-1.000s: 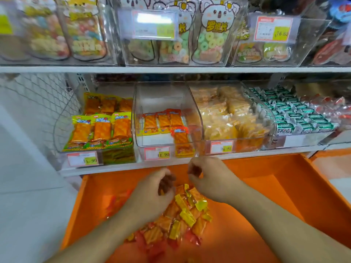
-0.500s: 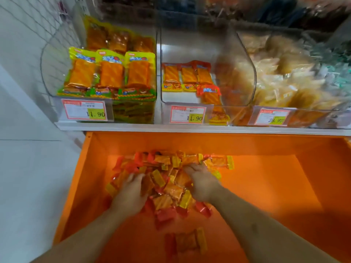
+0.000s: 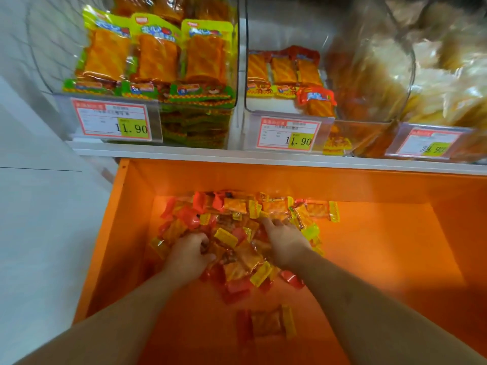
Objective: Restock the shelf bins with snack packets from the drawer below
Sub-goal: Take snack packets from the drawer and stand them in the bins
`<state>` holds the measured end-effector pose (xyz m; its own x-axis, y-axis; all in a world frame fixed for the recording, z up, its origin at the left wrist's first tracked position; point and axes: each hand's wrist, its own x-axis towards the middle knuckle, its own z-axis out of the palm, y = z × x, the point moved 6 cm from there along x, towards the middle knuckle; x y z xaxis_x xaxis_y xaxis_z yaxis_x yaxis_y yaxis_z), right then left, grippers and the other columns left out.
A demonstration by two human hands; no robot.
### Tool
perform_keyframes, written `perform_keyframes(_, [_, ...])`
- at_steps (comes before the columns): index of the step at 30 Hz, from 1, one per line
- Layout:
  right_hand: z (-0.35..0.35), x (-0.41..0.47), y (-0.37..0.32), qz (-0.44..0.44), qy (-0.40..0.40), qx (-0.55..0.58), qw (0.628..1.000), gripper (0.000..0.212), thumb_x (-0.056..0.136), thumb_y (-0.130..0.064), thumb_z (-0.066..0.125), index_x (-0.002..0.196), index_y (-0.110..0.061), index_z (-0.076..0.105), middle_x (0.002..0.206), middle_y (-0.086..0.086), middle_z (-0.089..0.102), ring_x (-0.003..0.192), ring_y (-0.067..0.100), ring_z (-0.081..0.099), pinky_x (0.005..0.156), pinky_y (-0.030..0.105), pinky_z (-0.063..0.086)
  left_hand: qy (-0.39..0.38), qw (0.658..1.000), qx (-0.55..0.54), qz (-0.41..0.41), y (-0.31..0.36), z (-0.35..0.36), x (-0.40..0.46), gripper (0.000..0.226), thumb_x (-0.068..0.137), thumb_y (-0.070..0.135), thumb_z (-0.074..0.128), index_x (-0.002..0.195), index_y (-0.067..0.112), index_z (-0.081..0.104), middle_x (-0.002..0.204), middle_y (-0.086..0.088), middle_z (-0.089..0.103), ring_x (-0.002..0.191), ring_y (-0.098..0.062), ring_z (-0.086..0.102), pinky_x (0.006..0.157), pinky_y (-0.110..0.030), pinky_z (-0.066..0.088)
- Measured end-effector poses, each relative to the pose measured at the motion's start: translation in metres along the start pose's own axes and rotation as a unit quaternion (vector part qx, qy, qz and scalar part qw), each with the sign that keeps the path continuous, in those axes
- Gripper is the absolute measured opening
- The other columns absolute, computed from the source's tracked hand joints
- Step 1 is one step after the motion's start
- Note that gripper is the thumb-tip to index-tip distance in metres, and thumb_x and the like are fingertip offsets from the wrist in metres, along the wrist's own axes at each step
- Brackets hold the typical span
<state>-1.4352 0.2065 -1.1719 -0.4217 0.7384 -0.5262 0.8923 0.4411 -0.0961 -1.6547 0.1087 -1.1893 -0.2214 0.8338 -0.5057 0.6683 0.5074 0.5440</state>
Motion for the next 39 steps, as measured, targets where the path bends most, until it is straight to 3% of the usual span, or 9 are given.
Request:
perform_keyframes(4, [-0.005, -0.011, 0.013, 0.066, -0.043, 0.125, 0.989, 0.029, 0.085, -0.034, 0.073, 0.109, -0.018, 0.067, 0.099, 0.006, 0.07, 0.091, 0.028, 0.069, 0.072, 0.032, 0.055, 0.016, 0.999, -0.049, -0.004, 0.006, -0.013, -0.009, 0.025, 0.084, 0.021, 0.083, 0.084, 0.025, 0.058, 0.08, 0.012, 0.061, 0.081, -0.015, 0.061, 0.066, -0.027, 0.038])
perform_keyframes(8, [-0.037, -0.033, 0.027, 0.096, -0.054, 0.145, 0.983, 0.005, 0.08, -0.015, 0.065, 0.079, -0.013, 0.069, 0.082, 0.006, 0.07, 0.078, 0.025, 0.066, 0.057, 0.025, 0.048, 0.011, 0.996, -0.085, 0.0, 0.029, -0.036, -0.023, 0.018, 0.093, 0.025, 0.075, 0.098, 0.021, 0.058, 0.089, 0.009, 0.061, 0.088, -0.016, 0.062, 0.076, -0.03, 0.046])
perform_keyframes(11, [-0.081, -0.05, 0.031, 0.091, -0.055, 0.183, 0.977, 0.014, 0.079, -0.009, 0.066, 0.09, -0.011, 0.074, 0.089, 0.007, 0.075, 0.084, 0.024, 0.07, 0.064, 0.031, 0.054, -0.01, 0.995, -0.098, 0.026, 0.054, -0.056, -0.036, 0.019, 0.092, 0.026, 0.077, 0.097, 0.023, 0.058, 0.093, 0.005, 0.068, 0.092, -0.019, 0.067, 0.079, -0.034, 0.051])
perform_keyframes(17, [-0.197, -0.12, 0.012, 0.001, 0.018, 0.246, 0.969, 0.019, 0.086, -0.01, 0.078, 0.084, -0.026, 0.066, 0.071, -0.014, 0.061, 0.071, 0.008, 0.055, 0.063, 0.024, 0.043, -0.045, 0.979, -0.148, 0.132, 0.12, -0.112, -0.082, 0.014, 0.091, 0.018, 0.077, 0.103, 0.013, 0.072, 0.099, -0.005, 0.079, 0.095, -0.016, 0.075, 0.095, -0.049, 0.056])
perform_keyframes(20, [-0.24, -0.167, 0.006, -0.027, 0.075, 0.302, 0.95, 0.018, 0.086, -0.007, 0.079, 0.087, -0.022, 0.07, 0.064, -0.015, 0.053, 0.059, 0.005, 0.048, 0.054, 0.019, 0.04, -0.047, 0.977, -0.139, 0.155, 0.148, -0.146, -0.114, 0.037, 0.085, 0.041, 0.078, 0.114, 0.017, 0.072, 0.111, -0.003, 0.078, 0.106, -0.015, 0.073, 0.102, -0.044, 0.054])
perform_keyframes(23, [-0.268, -0.206, -0.01, -0.071, 0.115, 0.354, 0.925, 0.021, 0.085, -0.006, 0.083, 0.097, -0.022, 0.077, 0.072, -0.011, 0.053, 0.065, 0.006, 0.05, 0.06, 0.023, 0.042, -0.043, 0.974, -0.135, 0.179, 0.171, -0.178, -0.144, 0.029, 0.099, 0.024, 0.069, 0.126, 0.016, 0.069, 0.121, 0.0, 0.075, 0.114, -0.01, 0.067, 0.109, -0.036, 0.049])
perform_keyframes(29, [-0.292, -0.234, -0.041, -0.122, 0.194, 0.291, 0.929, 0.024, 0.087, -0.018, 0.084, 0.106, -0.033, 0.08, 0.082, -0.029, 0.066, 0.086, -0.015, 0.06, 0.07, 0.005, 0.042, -0.075, 0.95, -0.249, 0.175, 0.186, -0.214, -0.179, 0.03, 0.091, 0.034, 0.063, 0.118, 0.028, 0.075, 0.108, -0.01, 0.078, 0.113, -0.037, 0.07, 0.109, -0.063, 0.045])
perform_keyframes(34, [-0.295, -0.225, -0.051, -0.132, 0.265, 0.249, 0.922, 0.032, 0.08, -0.026, 0.088, 0.104, -0.038, 0.071, 0.095, -0.025, 0.067, 0.097, -0.006, 0.061, 0.082, 0.018, 0.046, -0.129, 0.939, -0.28, 0.155, 0.207, -0.205, -0.182, 0.025, 0.1, 0.025, 0.063, 0.123, 0.021, 0.073, 0.116, 0.0, 0.078, 0.114, -0.022, 0.072, 0.109, -0.045, 0.05])
perform_keyframes(39, [-0.3, -0.213, -0.072, -0.2, 0.299, 0.205, 0.91, 0.044, 0.08, -0.023, 0.088, 0.116, -0.033, 0.065, 0.109, -0.021, 0.063, 0.102, -0.001, 0.056, 0.086, 0.011, 0.042, -0.084, 0.957, -0.181, 0.212, 0.215, -0.205, -0.175, 0.027, 0.093, 0.03, 0.075, 0.118, 0.037, 0.068, 0.113, 0.019, 0.076, 0.109, 0.004, 0.068, 0.101, -0.025, 0.052])
